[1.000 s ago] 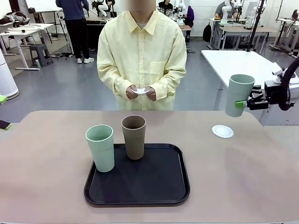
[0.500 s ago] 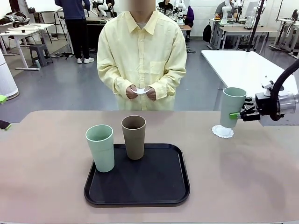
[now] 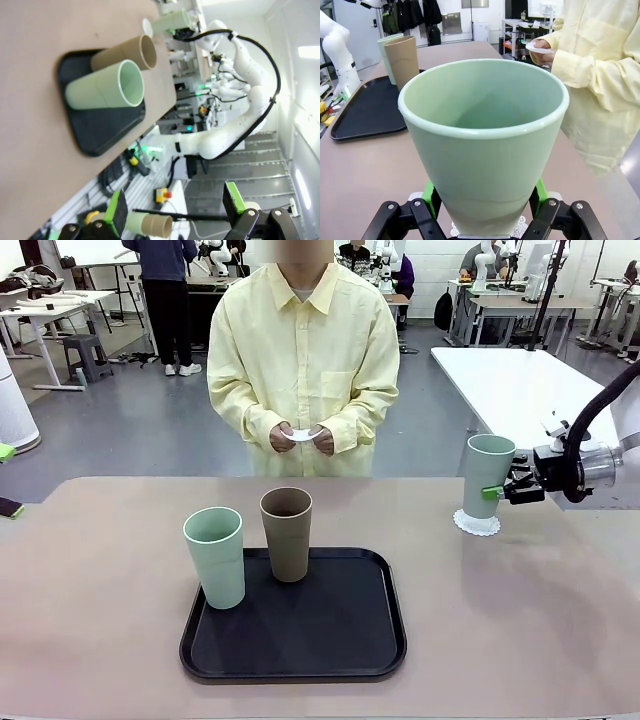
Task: Place coasters on the table and set cups on them.
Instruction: Pick up one Reusable plastic cup and place it on a coaster set by the human.
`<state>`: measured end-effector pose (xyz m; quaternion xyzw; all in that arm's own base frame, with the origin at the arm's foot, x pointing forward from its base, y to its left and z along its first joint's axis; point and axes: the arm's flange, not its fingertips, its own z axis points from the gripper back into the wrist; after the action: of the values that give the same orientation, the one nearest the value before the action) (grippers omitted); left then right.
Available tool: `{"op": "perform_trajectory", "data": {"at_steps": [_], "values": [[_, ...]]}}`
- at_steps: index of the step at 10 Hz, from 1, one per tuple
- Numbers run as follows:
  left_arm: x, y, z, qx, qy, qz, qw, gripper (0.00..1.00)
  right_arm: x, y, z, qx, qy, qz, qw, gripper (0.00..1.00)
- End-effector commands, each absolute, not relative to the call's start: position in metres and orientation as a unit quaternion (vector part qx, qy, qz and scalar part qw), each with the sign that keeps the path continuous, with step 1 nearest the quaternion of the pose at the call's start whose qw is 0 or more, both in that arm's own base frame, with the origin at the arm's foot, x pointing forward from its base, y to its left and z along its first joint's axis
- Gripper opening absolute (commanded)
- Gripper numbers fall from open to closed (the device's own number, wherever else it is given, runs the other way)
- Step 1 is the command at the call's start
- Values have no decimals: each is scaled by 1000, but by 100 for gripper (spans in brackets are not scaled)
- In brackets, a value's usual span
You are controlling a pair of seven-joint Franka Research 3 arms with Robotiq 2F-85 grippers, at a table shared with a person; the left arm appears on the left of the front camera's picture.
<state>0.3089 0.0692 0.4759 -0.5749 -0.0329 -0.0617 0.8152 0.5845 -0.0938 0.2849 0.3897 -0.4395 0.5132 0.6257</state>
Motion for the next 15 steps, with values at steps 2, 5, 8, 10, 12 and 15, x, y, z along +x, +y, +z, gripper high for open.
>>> {"op": "perform_trajectory", "data": {"at_steps": [2, 5, 8, 10, 12, 15], "values": [[308, 70, 477, -578, -37, -65, 813, 100, 597, -95, 280, 404, -417, 508, 636, 83], [308, 70, 477, -578, -37, -65, 813, 100, 600, -96, 274, 411, -410, 507, 637, 83], [308, 70, 477, -578, -37, -65, 813, 100, 602, -94, 270, 414, -403, 507, 639, 83], [308, 70, 477, -578, -37, -65, 813, 100, 601, -94, 266, 414, -397, 510, 641, 83], [308, 70, 477, -578, -37, -65, 813, 100, 602, -94, 260, 409, -392, 511, 647, 83], [308, 70, 477, -578, -37, -65, 813, 100, 601, -94, 257, 407, -387, 515, 648, 83]]}}
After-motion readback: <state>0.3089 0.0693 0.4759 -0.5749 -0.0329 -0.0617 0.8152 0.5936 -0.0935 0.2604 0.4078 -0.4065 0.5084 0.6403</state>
